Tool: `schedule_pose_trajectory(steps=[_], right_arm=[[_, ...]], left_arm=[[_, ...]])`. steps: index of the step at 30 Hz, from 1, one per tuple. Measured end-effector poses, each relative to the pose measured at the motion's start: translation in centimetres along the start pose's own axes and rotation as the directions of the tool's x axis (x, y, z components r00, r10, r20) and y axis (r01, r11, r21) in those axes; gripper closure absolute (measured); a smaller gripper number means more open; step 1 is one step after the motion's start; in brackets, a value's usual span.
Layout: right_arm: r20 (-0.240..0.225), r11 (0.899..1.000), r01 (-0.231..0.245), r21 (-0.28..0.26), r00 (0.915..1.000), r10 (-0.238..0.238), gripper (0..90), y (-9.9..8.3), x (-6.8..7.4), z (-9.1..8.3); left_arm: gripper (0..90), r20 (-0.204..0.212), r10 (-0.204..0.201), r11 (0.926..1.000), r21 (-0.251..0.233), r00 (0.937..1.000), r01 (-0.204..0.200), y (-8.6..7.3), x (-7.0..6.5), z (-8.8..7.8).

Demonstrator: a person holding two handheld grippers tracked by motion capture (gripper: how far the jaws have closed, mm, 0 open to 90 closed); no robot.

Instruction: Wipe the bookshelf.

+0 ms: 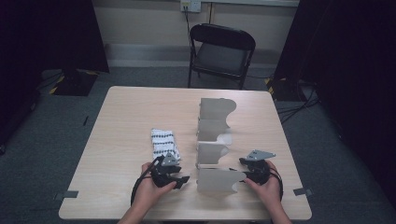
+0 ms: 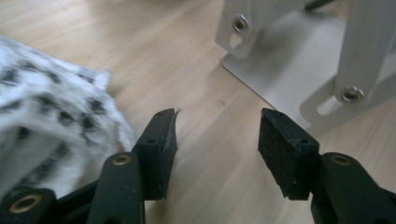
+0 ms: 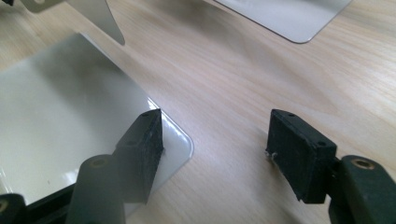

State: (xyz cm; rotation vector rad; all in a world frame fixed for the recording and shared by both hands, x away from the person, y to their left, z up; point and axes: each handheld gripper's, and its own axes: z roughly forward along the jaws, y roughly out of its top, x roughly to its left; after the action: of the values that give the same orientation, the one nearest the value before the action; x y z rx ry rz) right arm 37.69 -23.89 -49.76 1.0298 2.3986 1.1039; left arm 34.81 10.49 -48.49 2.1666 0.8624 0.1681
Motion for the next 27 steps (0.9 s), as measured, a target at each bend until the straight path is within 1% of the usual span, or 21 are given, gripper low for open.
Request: schedule_pose_trajectory(steps=[3,4,5,8,10,12,13,16,18,20,22,23,26,27], right_arm=[[0.008,1.0,0.0,0.0,1.0,0.0,35.2,-0.2,0.0,-0.2],[0.011,1.0,-0.004,-0.004,0.9999,0.004,35.3,-0.2,0.0,-0.2],[0.016,1.0,-0.006,-0.004,0.9999,0.007,35.3,-0.2,0.0,-0.2],[0.022,1.0,-0.011,-0.004,0.9997,0.011,35.2,-0.2,0.1,-0.1],[0.024,1.0,-0.011,-0.004,0.9997,0.011,35.3,-0.2,0.1,-0.1],[0.026,1.0,-0.013,-0.003,0.9996,0.013,35.3,-0.2,0.1,-0.2],[0.026,1.0,-0.013,-0.003,0.9996,0.013,35.2,-0.2,0.1,-0.2],[0.027,1.0,-0.014,-0.003,0.9995,0.014,35.2,-0.2,0.1,-0.2],[0.03,1.0,-0.016,-0.004,0.9994,0.016,35.3,-0.2,0.1,-0.1],[0.035,1.0,-0.019,-0.005,0.9992,0.019,35.2,-0.2,0.1,-0.1],[0.038,1.0,-0.021,-0.006,0.9991,0.021,35.3,-0.1,0.0,0.0],[0.039,1.0,-0.019,-0.006,0.9991,0.019,35.3,0.0,0.0,0.1],[0.04,1.0,-0.022,-0.007,0.999,0.022,35.4,0.1,-0.1,0.3],[0.041,1.0,-0.023,-0.006,0.9989,0.023,35.4,0.2,-0.2,0.3]], left_arm=[[46.3,0.015,0.024,0.9995,0.021,0.9996,-0.024,-0.3,-0.5,0.2],[45.8,0.02,0.041,0.999,0.018,0.999,-0.041,-0.4,-0.7,0.3],[45.4,0.027,0.037,0.9992,0.013,0.9989,-0.037,-0.5,-1.0,0.3],[45.3,0.044,0.064,0.9977,0.023,0.997,-0.065,-0.6,-1.5,0.3],[44.6,0.059,0.067,0.9976,0.011,0.996,-0.068,-0.7,-2.0,0.4],[43.0,0.062,0.085,0.9963,0.003,0.9945,-0.085,-0.8,-2.4,0.6],[42.3,0.062,0.087,0.9962,-0.003,0.9943,-0.087,-0.8,-2.6,0.7],[40.7,0.067,0.113,0.9936,-0.004,0.9913,-0.113,-0.8,-3.5,1.0],[40.2,0.072,0.116,0.9933,-0.006,0.9907,-0.116,-0.6,-3.9,1.2],[40.1,0.062,0.124,0.9923,-0.006,0.9904,-0.124,-0.4,-4.1,1.5],[40.5,0.052,0.116,0.9932,-0.011,0.9919,-0.116,-0.3,-4.2,1.8],[40.8,0.043,0.12,0.9927,-0.017,0.9918,-0.12,-0.2,-4.3,2.0],[39.3,0.036,0.116,0.993,-0.026,0.9926,-0.115,0.1,-4.8,2.5],[38.9,0.035,0.122,0.9924,-0.021,0.9919,-0.121,0.2,-4.9,2.6]])
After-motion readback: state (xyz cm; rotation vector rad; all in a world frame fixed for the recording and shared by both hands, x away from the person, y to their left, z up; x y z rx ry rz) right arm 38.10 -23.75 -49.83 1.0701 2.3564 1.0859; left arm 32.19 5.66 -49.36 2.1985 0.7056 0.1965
